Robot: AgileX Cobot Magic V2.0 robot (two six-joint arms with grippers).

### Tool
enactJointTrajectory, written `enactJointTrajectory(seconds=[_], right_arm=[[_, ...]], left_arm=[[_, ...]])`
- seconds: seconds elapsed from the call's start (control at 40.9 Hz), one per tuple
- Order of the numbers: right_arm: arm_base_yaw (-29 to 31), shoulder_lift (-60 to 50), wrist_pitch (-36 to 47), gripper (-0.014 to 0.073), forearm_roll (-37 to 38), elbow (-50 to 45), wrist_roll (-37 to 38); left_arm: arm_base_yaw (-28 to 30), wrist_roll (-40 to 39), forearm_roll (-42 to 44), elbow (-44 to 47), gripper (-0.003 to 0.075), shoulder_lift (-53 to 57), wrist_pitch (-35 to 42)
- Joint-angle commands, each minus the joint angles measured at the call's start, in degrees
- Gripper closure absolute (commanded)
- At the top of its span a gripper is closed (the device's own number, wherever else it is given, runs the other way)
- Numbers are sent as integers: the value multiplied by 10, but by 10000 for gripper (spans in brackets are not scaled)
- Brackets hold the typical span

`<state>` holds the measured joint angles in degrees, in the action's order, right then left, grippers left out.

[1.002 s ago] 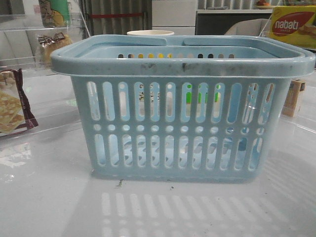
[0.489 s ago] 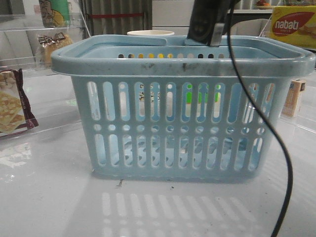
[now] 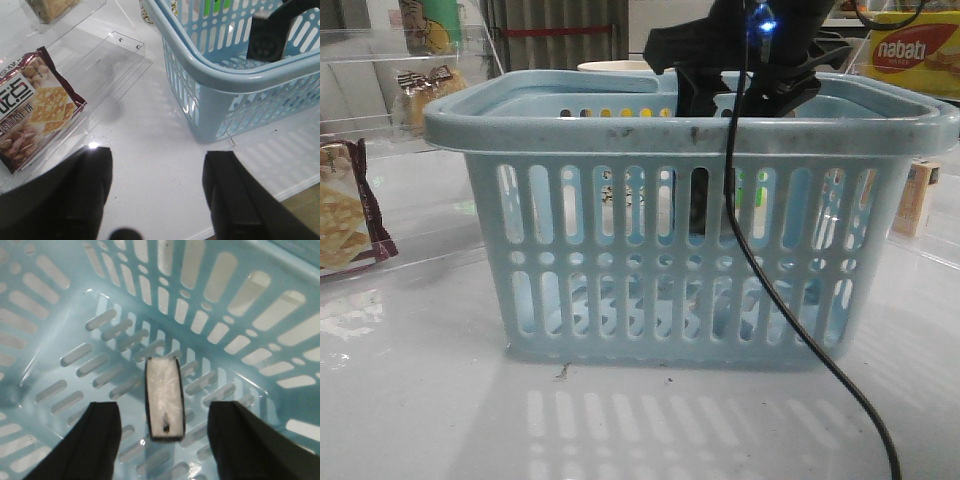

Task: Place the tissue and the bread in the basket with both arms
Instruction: 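Carry the tissue pack over the basket and lower it inside, then open the right gripper and withdraw it from the basket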

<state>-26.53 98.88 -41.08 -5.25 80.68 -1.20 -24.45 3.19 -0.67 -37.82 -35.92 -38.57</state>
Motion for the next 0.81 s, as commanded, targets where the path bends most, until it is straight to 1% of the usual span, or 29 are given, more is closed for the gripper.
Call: enactJointTrajectory(seconds=[0.0,0.147,0.269,0.513,0.782], right_arm=[[1,-52,24,61,0,20,-3],[1,-111,24,74,6,16,-3],[1,-180,33,76,23,-10,-8],[1,-351,57,76,62,-142,-8],[1,-524,63,76,61,-297,-8]], left_arm=[[-4,0,-4,-17,267,-3,45],[-4,0,-4,-17,266,-3,45],[-4,0,-4,-17,267,-3,45],[-4,0,-4,-17,267,-3,45],[-4,0,-4,-17,267,-3,45]])
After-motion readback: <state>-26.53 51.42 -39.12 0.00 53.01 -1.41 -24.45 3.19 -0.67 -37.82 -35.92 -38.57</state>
